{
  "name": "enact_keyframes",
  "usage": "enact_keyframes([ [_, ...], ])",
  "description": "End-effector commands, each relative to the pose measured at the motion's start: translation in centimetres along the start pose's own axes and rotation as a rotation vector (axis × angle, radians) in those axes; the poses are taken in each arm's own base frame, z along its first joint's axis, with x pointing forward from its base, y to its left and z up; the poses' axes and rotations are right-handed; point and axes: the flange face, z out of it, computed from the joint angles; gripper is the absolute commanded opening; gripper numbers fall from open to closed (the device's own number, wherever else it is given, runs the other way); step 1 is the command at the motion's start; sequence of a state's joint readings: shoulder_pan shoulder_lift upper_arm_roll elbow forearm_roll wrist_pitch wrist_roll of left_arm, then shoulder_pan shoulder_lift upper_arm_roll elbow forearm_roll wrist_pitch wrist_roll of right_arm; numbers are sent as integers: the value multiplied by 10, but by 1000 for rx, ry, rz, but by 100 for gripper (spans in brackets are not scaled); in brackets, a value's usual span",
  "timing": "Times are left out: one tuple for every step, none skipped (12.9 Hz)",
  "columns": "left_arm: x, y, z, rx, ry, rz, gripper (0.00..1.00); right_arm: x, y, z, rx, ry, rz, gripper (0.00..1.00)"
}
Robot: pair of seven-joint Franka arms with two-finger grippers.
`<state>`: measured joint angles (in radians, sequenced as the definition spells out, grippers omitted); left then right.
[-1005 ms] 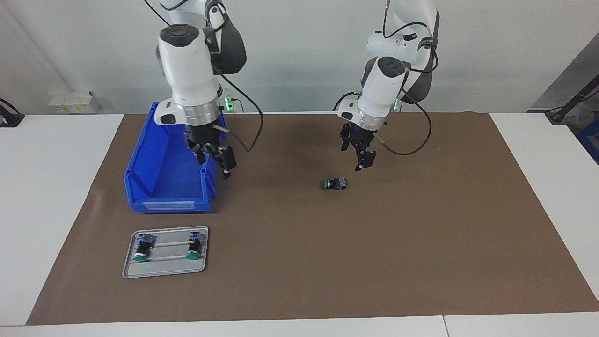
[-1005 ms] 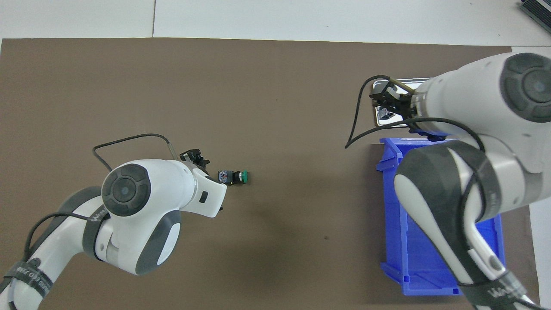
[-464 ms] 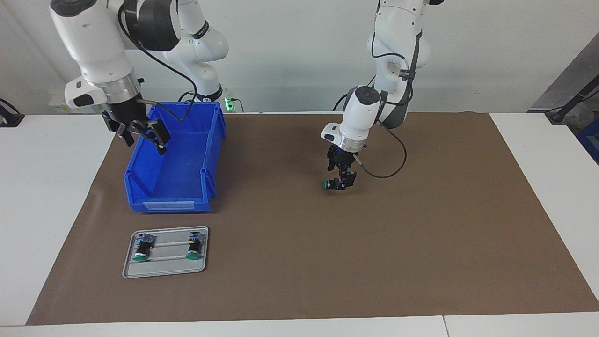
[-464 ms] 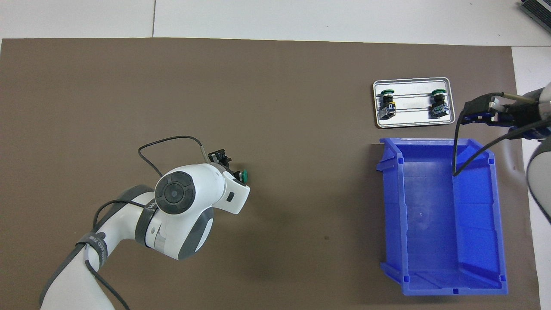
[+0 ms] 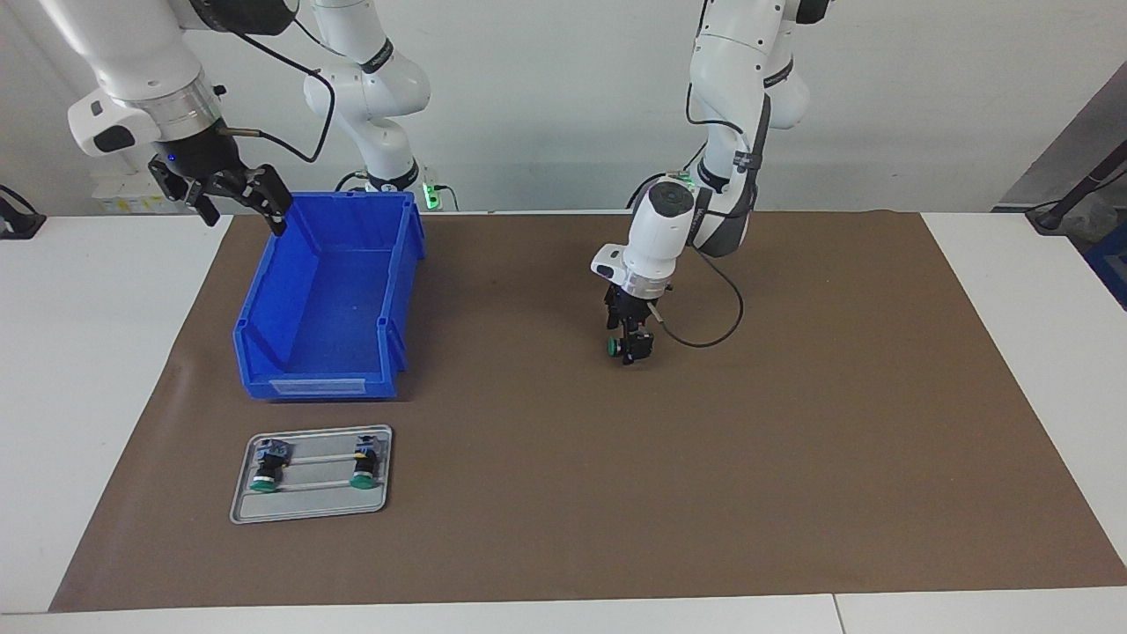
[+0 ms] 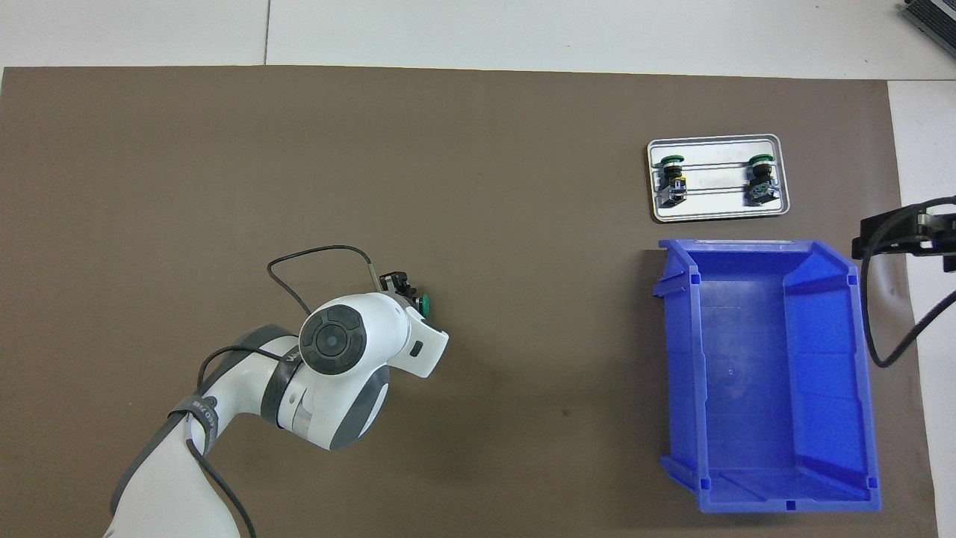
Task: Place and press button with both arms
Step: 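Open the right gripper and withdraw it while the left gripper nears the button, then move the left gripper down over the green button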
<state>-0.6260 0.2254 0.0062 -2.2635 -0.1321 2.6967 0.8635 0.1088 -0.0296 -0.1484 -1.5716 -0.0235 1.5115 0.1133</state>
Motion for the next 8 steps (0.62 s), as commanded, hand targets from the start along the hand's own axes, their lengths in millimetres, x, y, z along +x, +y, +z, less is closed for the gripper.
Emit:
enact_keyframes([
  [-4, 4, 7, 13, 6, 16, 49, -11, 4, 7, 28, 11, -50, 100],
  [-5, 4, 8, 12, 5, 13, 45, -8, 5, 6, 27, 22, -65, 100],
  [-7, 6, 10, 10, 2, 13, 43, -5, 6, 4, 11, 40, -74, 100],
  [-7, 6, 11, 9, 1, 16, 35, -4, 4, 4, -24, 44, -84, 100],
  [-8, 6, 11, 8, 0, 20, 17, -3, 3, 3, -59, 54, -93, 100],
  [-8, 5, 13, 7, -3, 16, 10, 0, 2, -1, -52, 71, -93, 100],
  [-7, 1, 12, 12, 1, 12, 0, 0, 5, -1, -42, 73, -87, 100],
  [-5, -4, 9, 17, 7, 6, 0, -1, 3, 0, -24, 63, -78, 100],
])
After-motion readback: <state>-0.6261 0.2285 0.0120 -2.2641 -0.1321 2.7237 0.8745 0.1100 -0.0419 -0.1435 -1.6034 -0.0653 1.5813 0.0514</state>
